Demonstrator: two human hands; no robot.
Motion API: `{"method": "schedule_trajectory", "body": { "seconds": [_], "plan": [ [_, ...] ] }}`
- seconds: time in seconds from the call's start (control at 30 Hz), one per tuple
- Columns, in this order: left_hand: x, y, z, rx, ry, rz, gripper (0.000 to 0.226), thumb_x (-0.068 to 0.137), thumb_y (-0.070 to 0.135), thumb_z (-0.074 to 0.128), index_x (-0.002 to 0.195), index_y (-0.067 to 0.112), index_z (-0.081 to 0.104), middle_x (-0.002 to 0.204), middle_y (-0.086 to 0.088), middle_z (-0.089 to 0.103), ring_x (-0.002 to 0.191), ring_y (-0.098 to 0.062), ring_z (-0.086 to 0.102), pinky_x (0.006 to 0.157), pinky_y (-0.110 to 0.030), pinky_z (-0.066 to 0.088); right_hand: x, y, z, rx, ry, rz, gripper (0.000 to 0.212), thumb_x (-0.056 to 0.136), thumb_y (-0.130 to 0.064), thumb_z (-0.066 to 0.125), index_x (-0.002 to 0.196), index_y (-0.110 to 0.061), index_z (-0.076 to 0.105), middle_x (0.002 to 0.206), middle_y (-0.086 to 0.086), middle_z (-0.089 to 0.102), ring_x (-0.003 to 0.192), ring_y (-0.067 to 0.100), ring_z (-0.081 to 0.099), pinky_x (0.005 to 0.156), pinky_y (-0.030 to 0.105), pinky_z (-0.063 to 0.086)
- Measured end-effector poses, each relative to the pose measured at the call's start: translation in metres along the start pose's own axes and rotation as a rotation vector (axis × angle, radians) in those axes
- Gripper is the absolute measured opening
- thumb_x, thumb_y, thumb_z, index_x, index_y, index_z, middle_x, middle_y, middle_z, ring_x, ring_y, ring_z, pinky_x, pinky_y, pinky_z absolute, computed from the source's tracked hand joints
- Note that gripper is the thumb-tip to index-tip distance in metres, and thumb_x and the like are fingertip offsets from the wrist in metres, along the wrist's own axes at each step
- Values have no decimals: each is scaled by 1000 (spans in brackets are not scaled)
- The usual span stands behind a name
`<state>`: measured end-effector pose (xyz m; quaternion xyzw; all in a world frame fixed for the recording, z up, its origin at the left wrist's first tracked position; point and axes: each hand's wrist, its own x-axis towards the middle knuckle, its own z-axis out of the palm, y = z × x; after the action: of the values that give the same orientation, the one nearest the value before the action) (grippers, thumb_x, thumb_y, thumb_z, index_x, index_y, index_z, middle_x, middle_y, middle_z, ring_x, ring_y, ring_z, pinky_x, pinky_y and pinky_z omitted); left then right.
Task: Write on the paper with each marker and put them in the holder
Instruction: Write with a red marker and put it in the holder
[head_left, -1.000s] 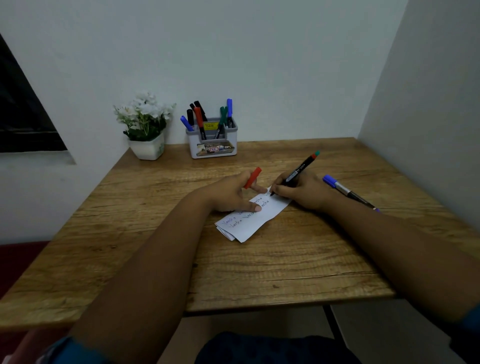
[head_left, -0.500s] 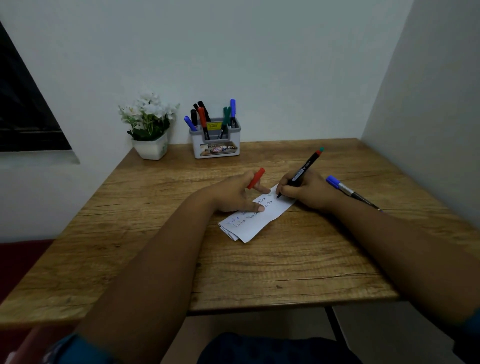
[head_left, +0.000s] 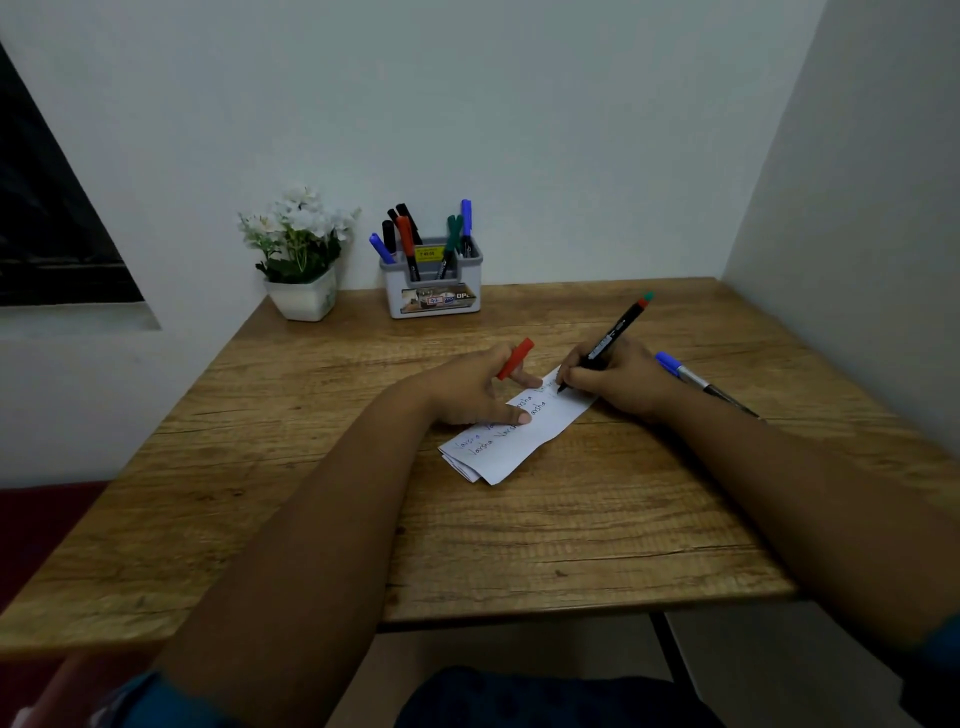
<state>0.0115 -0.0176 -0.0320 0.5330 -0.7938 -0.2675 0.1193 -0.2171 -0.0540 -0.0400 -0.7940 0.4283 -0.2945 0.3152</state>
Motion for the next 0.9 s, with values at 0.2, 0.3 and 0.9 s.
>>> {"method": "schedule_trajectory", "body": {
  "seconds": [0.2,0.3,0.9],
  "plan": [
    [0,-1,0,10,4,8,76,83,40,72,144,25,29,134,23,53,82,-9,54,68,-24,43,-1,-3,-1,-42,-15,0,12,84,-21,68,75,-27,74,86,-12,72,90,3,64,81,25,52],
    [-1,-2,-1,-5,8,16,74,83,40,73,142,26,30,128,28,54,79,-5,52,65,-21,39,-1,-4,0,-54,-10,1,12,84,-21,68,76,-27,73,86,-11,72,90,4,64,82,27,52],
    [-3,6,-1,8,39,14,69,77,44,77,134,27,40,113,29,58,79,-6,54,65,-24,39,2,4,-3,314,155,46,7,91,-17,66,92,-11,70,72,-3,67,65,6,60,63,18,48]
  ]
}}
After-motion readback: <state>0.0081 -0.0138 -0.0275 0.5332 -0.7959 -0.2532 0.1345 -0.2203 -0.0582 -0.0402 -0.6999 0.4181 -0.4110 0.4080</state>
